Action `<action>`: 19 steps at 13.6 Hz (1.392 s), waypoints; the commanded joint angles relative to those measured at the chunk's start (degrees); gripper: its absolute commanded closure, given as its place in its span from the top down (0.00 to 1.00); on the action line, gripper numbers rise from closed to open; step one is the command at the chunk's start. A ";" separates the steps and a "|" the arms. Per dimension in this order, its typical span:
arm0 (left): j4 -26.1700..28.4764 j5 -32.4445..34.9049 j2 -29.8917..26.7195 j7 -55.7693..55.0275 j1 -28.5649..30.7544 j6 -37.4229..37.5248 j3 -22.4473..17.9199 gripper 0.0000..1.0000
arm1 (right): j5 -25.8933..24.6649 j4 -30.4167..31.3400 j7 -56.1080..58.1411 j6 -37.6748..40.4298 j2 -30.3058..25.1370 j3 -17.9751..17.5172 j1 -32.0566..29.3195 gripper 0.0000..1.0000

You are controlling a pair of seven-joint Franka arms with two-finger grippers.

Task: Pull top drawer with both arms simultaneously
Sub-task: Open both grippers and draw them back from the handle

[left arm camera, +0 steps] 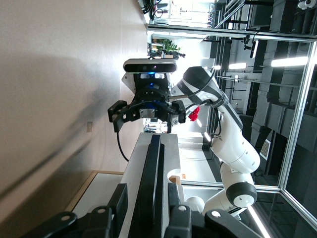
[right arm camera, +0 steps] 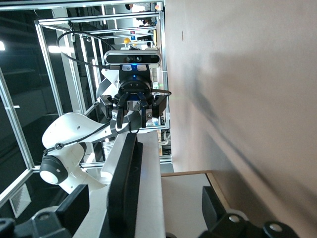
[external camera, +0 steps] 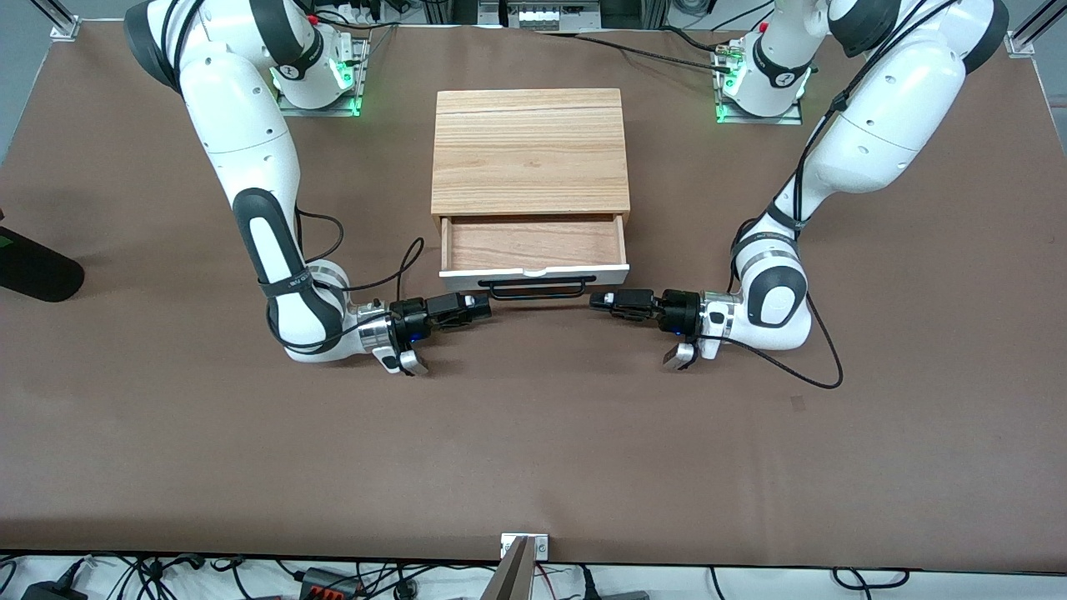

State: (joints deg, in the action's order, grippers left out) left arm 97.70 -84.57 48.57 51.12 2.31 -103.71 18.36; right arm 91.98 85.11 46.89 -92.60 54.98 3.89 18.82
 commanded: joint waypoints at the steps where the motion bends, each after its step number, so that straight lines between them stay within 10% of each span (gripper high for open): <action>1: -1.63 -0.51 -0.23 -0.59 0.94 0.97 -0.43 0.39 | -6.78 -6.51 -6.60 0.40 0.40 2.69 -0.18 1.00; 8: -4.27 8.53 -0.67 -2.00 4.90 1.32 -0.43 0.43 | -16.28 -9.96 -19.80 0.40 -6.09 6.29 -3.17 1.00; 11: -5.59 11.01 -0.67 -1.82 5.86 1.40 -0.43 0.51 | -28.30 -13.91 -25.59 4.16 -9.44 10.68 -3.09 1.00; 15: -5.59 11.27 -0.58 1.84 7.88 3.78 -0.43 1.00 | -32.83 -15.59 -35.70 13.22 -13.31 17.45 -3.09 1.00; 19: -5.41 15.03 -1.02 11.72 9.91 3.43 -0.61 1.00 | -33.09 -22.00 -47.03 17.71 -13.40 18.87 -3.17 1.00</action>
State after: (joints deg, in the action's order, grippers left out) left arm 92.27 -72.30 48.47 60.37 11.43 -100.96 17.77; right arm 60.13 66.32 5.20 -76.87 41.21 22.35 15.46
